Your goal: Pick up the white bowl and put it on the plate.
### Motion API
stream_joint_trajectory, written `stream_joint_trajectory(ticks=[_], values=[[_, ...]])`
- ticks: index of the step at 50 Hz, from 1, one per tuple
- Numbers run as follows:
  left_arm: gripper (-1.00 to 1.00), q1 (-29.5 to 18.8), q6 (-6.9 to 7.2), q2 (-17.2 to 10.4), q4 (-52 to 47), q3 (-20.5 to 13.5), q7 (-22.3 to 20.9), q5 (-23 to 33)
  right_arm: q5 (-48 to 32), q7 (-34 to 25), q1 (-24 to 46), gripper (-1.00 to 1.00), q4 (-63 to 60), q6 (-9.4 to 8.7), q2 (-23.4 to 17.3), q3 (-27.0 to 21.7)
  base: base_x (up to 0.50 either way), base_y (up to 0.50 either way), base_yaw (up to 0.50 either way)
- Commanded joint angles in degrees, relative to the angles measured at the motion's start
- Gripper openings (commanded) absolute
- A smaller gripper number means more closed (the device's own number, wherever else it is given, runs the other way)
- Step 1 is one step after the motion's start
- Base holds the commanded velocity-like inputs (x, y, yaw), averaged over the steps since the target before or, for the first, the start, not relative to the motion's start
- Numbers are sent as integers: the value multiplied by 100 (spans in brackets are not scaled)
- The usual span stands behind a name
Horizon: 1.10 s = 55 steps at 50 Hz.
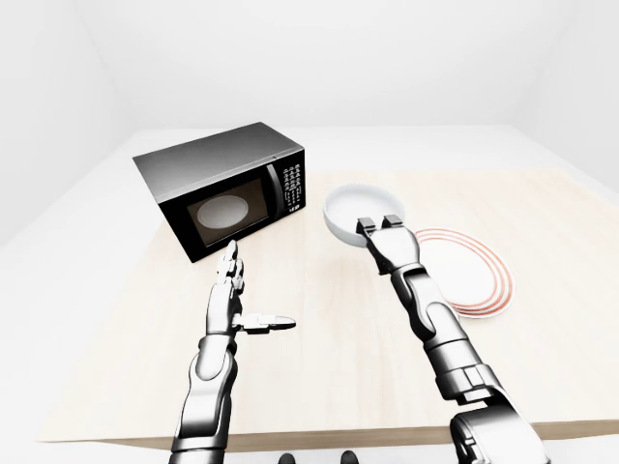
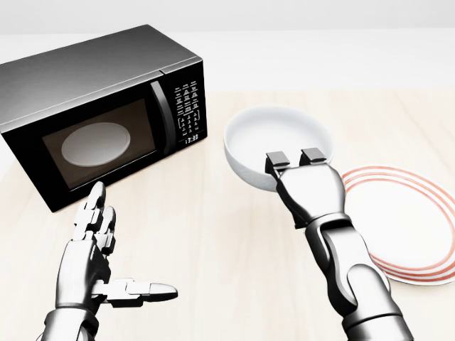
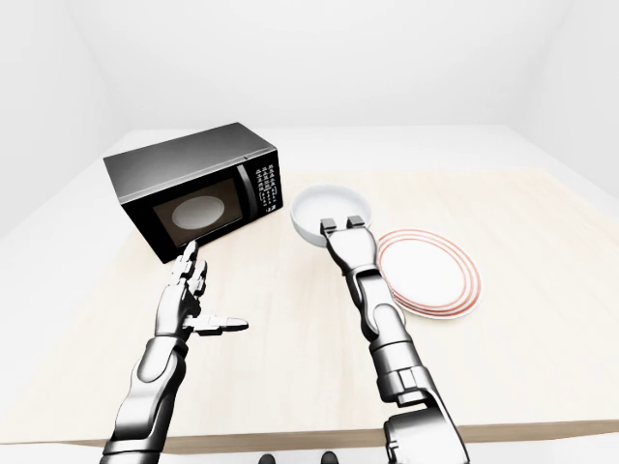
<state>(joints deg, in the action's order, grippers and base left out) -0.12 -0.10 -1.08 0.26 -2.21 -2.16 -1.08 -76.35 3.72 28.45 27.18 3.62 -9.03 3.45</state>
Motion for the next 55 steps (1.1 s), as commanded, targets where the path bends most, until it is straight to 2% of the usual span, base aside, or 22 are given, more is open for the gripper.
stream_joint_trajectory(ticks=[1, 43, 55], values=[[100, 0, 0, 0, 0, 0, 0, 0, 331, 164, 20, -100, 36, 45, -213, -161, 0, 0, 0], [100, 0, 0, 0, 0, 0, 0, 0, 668, 266, -205, -100, 151, 79, -878, -588, 0, 0, 0], [100, 0, 0, 0, 0, 0, 0, 0, 865, 320, -322, -100, 154, 83, -1177, -823, 0, 0, 0]])
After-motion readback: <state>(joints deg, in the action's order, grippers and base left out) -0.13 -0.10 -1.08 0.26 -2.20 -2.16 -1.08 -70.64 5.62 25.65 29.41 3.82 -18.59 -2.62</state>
